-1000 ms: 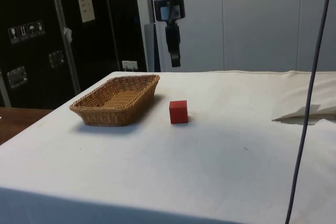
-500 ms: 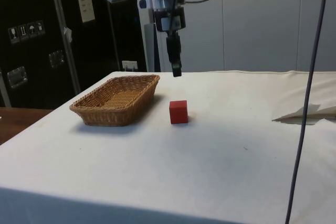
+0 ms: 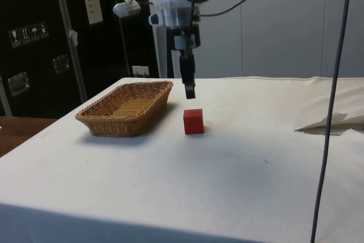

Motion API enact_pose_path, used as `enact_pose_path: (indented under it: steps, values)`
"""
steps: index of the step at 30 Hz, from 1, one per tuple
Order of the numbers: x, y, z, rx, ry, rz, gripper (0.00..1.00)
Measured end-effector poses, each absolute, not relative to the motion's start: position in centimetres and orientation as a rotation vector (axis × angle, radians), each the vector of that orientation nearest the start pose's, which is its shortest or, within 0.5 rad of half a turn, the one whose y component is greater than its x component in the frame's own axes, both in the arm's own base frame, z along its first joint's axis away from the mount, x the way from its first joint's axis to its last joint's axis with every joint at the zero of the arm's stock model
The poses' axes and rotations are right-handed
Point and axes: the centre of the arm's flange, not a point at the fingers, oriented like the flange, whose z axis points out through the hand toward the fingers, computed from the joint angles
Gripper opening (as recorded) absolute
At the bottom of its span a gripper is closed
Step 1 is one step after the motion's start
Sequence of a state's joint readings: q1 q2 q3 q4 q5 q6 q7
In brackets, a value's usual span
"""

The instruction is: Pick up the cube and place it into the basket.

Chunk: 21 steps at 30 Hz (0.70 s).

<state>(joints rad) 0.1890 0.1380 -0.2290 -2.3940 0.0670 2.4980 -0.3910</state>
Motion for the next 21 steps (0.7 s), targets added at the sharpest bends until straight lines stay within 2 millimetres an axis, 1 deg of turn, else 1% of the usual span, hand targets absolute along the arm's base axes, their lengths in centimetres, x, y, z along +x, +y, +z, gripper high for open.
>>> enact_pose_path:
  steps: [5, 12, 15, 20, 21]
  values:
    - [49.7, -1.9, 25.0, -3.093, -0.462, 0.039, 1.00]
    - [49.7, -1.4, 22.9, -3.096, -0.461, 0.041, 1.00]
    - [49.7, -1.3, 22.7, -3.096, -0.461, 0.042, 1.00]
    - [49.7, -1.0, 21.2, -3.102, -0.467, 0.045, 1.00]
    - [49.7, -1.0, 21.2, -3.102, -0.467, 0.045, 1.00]
